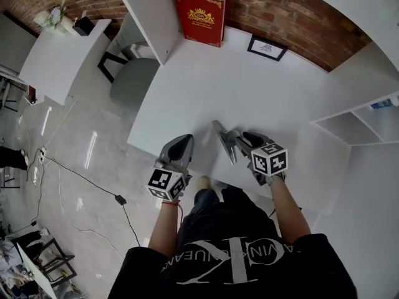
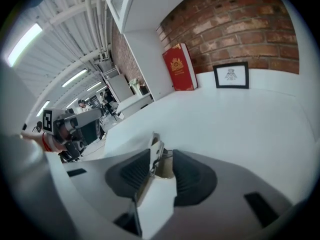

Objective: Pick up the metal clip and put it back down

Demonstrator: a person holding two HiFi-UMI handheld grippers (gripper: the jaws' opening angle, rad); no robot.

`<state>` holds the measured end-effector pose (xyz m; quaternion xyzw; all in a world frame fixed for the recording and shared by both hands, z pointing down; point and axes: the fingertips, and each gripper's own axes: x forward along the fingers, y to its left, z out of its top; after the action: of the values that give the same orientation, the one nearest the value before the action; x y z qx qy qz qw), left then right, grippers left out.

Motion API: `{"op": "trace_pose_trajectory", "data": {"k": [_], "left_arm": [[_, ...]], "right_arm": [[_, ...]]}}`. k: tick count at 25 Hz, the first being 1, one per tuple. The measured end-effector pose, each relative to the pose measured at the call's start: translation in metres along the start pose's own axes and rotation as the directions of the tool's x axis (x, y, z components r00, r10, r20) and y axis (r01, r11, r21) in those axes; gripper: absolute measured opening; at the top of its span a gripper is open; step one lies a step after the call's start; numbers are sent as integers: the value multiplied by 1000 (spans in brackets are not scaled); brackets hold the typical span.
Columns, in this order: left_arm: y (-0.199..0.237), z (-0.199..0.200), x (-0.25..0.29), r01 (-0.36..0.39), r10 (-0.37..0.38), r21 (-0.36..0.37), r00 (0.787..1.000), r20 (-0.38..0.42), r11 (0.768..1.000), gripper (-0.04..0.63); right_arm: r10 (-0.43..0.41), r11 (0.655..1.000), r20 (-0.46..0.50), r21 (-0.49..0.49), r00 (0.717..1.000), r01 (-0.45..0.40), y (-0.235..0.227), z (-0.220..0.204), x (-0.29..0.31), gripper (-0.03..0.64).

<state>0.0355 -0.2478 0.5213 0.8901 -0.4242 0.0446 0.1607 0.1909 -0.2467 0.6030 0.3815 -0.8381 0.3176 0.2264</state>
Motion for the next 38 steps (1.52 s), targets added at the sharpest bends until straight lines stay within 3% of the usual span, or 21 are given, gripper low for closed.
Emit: {"op": "trace_pose_trajectory", "data": {"k": [13,19,27,38], "left_arm": [[4,-13,2,-32,31,-30,999,-23,999,11],[8,-14,0,-43,42,-37,999,-17,998,11],[15,-10,-6,-61,60,-56,998,-4,997,11],[16,-5,-7,-48,48,-61,999,5,997,11]], "right_arm": [[104,977,-5,186,995,-101,0,-6,19,104],[134,959,7,250,991,-131,3,-2,22,57],[131,961,47,239,990,-138,12,7,25,34],[64,966,128,239,990,-93,7,26,12,31]]}}
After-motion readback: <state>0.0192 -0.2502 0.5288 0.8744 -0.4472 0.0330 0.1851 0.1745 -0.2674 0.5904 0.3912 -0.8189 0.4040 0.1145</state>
